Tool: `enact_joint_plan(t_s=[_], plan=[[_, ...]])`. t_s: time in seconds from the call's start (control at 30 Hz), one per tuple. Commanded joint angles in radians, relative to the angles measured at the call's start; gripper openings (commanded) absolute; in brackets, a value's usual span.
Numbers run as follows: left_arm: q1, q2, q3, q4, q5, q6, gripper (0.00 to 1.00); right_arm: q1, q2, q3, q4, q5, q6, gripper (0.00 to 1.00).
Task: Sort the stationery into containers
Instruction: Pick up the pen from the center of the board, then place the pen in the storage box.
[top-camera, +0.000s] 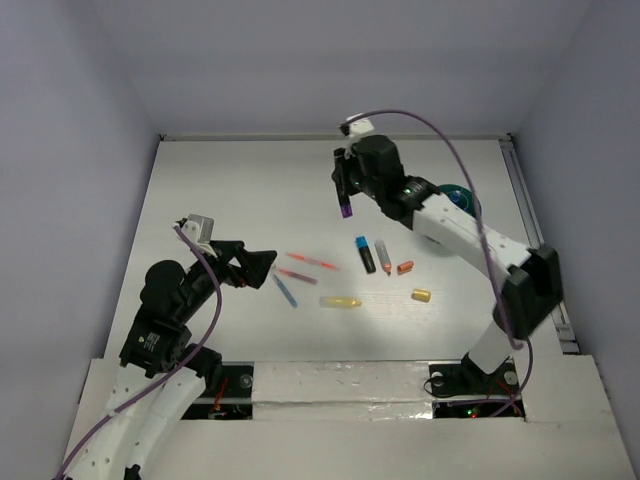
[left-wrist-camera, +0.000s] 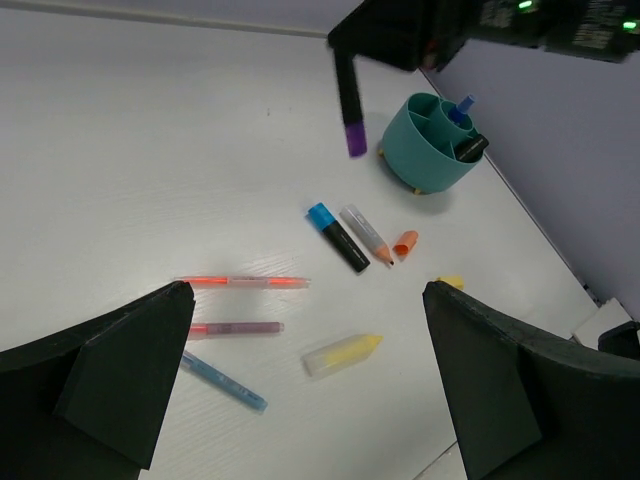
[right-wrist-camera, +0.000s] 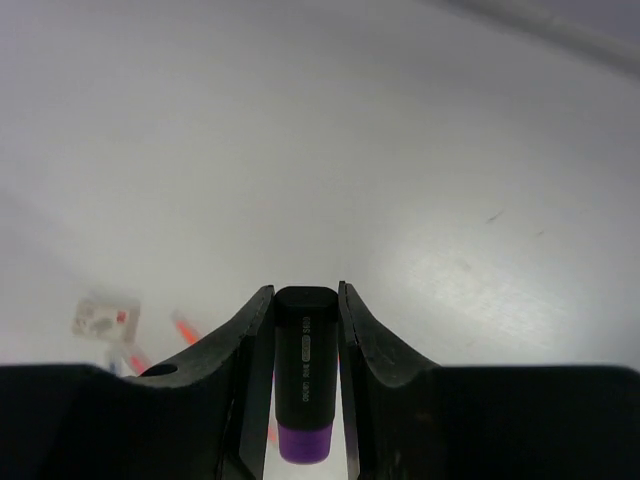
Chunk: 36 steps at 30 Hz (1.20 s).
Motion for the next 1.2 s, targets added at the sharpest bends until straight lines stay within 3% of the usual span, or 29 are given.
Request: enact_joint_plan(t_s=[0.0,0.2,0.37,0.43,0.5,0.6,0.7,1.17], plan=[[0.006,0.007,-0.003,0.058,0.009,0.0,0.99,-0.004,-0.19,-0.228,0.441,0.224,0.037,0.09],[0.006,-0.002,-0.003,0.058,0.009,-0.001,0.99,-0.013,-0.501,-0.564,0.83,0.566,0.0,0.08],[0.006,-0.007,-0.003,0.058,0.009,-0.001,0.99,-0.067,-0.643,-0.806,1.198,0.762,-0.208,0.07],[0.006,-0.008,-0.003,0.056,0.009,-0.001,0.99,-0.1,-0.693,-0.857,1.258,0.8,-0.225,0.07],[0.006,-0.008,-0.003,0.056,0.009,-0.001,0.99,-0.172,-0.724,-0.908,1.255,0.811,-0.205,0.06],[0.006,-0.008,-0.003,0.058,0.01,0.0,0.99,-0.301,-0.772,-0.924,1.059,0.808,-0.052,0.07],[0.006,-0.01,-0.003,0.058,0.013,0.0,0.99,-0.393,-0.778,-0.933,0.981,0.805,0.059,0.08],[-0.014,-0.024,0.0,0.052,0.001,0.0,0.99,-0.507,-0.632,-0.997,0.952,0.742,0.209,0.08]])
